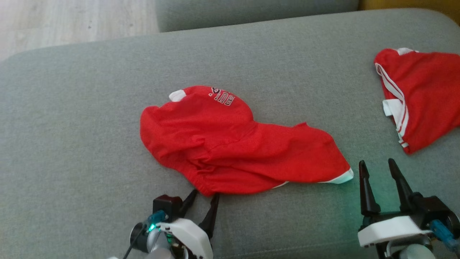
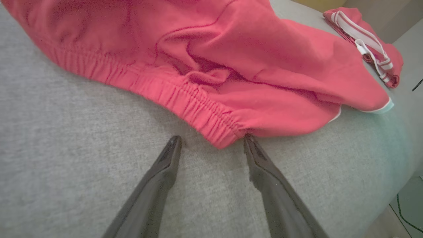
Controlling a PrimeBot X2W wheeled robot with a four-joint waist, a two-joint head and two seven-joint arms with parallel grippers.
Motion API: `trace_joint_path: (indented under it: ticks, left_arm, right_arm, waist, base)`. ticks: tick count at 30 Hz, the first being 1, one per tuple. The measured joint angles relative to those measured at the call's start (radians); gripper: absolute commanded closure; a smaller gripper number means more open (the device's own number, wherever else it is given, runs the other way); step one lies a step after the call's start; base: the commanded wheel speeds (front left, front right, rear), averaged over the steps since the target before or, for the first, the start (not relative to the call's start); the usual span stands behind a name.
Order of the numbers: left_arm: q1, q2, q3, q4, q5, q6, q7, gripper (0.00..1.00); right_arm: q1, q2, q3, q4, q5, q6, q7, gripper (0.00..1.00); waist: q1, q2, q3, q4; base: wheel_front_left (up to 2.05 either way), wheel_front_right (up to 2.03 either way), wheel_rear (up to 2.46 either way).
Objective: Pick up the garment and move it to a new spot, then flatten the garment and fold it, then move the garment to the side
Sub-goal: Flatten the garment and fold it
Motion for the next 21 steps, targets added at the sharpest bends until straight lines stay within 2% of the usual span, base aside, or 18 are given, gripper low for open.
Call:
trace_joint_path:
  ticks: [4, 10, 11, 12, 13, 21]
  left_arm:
    - [-0.054, -0.001, -0.036, 0.052, -0.051, 0.021, -0.006, 0.0]
    - [-0.094, -0.001, -0.066, 0.049, -0.089, 0.02, -0.013, 0.02]
    - [-0.093, -0.001, -0.067, 0.04, -0.089, 0.019, -0.013, 0.37]
    - [-0.093, -0.001, -0.071, 0.031, -0.089, 0.016, -0.012, 0.83]
    - [-0.094, -0.001, -0.076, 0.023, -0.088, 0.004, -0.012, 1.0]
    - [-0.129, 0.002, -0.119, -0.001, -0.08, -0.052, 0.013, 1.0]
  right_arm:
    - [-0.01, 0.0, 0.001, 0.0, -0.002, 0.0, 0.0, 0.0]
    - [-0.01, 0.0, 0.0, 0.0, -0.001, 0.0, 0.0, 0.0]
    - [-0.01, 0.0, 0.0, 0.0, -0.001, 0.0, 0.0, 0.0]
    - [-0.01, 0.0, 0.0, 0.0, -0.001, 0.0, 0.0, 0.0]
    - [-0.01, 0.0, 0.0, 0.0, -0.001, 0.0, 0.0, 0.0]
    - [-0.011, 0.0, -0.002, 0.0, -0.001, 0.0, 0.0, 0.0]
  waist:
    - [0.0, 0.0, 0.022, -0.022]
    - [0.0, 0.0, 0.033, -0.03]
    - [0.0, 0.0, 0.034, -0.03]
    - [0.0, 0.0, 0.035, -0.029]
    - [0.0, 0.0, 0.036, -0.028]
    - [0.0, 0.0, 0.017, -0.015]
  base:
    - [0.0, 0.0, 0.0]
    - [0.0, 0.0, 0.0]
    - [0.0, 0.0, 0.0]
    - [0.0, 0.0, 0.0]
    - [0.0, 0.0, 0.0]
    - [0.0, 0.0, 0.0]
